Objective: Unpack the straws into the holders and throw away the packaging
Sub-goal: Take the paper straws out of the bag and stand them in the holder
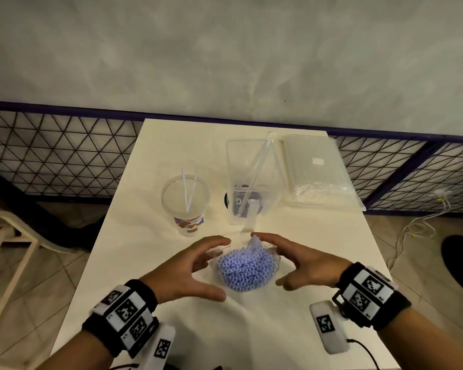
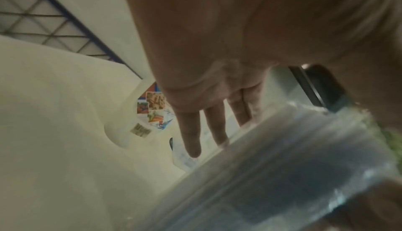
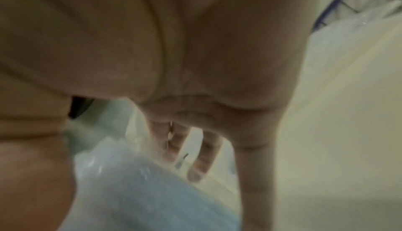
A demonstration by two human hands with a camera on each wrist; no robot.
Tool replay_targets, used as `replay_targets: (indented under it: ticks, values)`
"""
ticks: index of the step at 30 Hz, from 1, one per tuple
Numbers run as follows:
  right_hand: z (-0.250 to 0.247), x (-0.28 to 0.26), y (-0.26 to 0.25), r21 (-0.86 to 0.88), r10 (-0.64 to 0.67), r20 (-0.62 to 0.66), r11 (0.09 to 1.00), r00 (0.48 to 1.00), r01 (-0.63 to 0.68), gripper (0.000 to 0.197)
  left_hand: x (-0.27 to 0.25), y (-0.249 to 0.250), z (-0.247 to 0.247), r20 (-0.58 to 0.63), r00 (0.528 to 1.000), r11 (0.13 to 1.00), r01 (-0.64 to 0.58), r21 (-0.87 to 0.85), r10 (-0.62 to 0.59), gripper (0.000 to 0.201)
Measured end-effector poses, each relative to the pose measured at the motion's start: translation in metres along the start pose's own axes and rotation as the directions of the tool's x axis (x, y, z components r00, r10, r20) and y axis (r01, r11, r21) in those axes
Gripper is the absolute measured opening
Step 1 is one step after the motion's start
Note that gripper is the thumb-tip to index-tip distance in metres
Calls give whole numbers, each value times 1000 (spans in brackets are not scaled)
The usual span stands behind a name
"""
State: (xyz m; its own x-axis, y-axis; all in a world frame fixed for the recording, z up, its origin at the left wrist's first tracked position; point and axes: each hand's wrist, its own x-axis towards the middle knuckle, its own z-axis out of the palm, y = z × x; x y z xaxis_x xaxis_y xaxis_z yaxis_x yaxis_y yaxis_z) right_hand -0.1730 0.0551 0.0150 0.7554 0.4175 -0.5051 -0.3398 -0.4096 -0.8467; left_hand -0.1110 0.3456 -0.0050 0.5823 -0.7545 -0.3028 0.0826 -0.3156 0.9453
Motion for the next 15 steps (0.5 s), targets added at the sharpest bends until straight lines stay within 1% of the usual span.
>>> replay_targets:
  ticks: [2, 4, 6, 8, 10, 12, 14, 15]
  values:
    - [8, 2, 4, -64, -36, -83, 998, 996, 31, 101, 5, -5, 5, -45, 999, 986, -17, 165, 24, 99]
    - [17, 8, 6, -90, -104, -207, 992, 973, 87, 100, 11, -10, 11, -109, 992, 977, -35, 212, 59, 100]
    - [23, 15, 10, -138, -167, -326, 982, 930, 128, 97, 17, -14, 18, -171, 982, 977, -49, 210, 86, 96]
    - [26, 22, 16, -197, -221, -423, 969, 879, 149, 94, 23, -17, 24, -237, 966, 982, -60, 179, 102, 87]
    - [27, 26, 21, -253, -274, -504, 954, 819, 163, 85, 27, -16, 28, -303, 945, 984, -79, 159, 125, 76]
    - [25, 28, 23, -246, -307, -564, 949, 767, 199, 78, 29, -14, 26, -350, 923, 980, -109, 165, 161, 74]
    - [25, 28, 23, -233, -315, -589, 948, 745, 216, 75, 30, -14, 21, -369, 911, 977, -128, 171, 184, 77]
    - [26, 29, 24, -230, -310, -592, 950, 744, 212, 74, 31, -15, 20, -369, 912, 978, -128, 164, 181, 78]
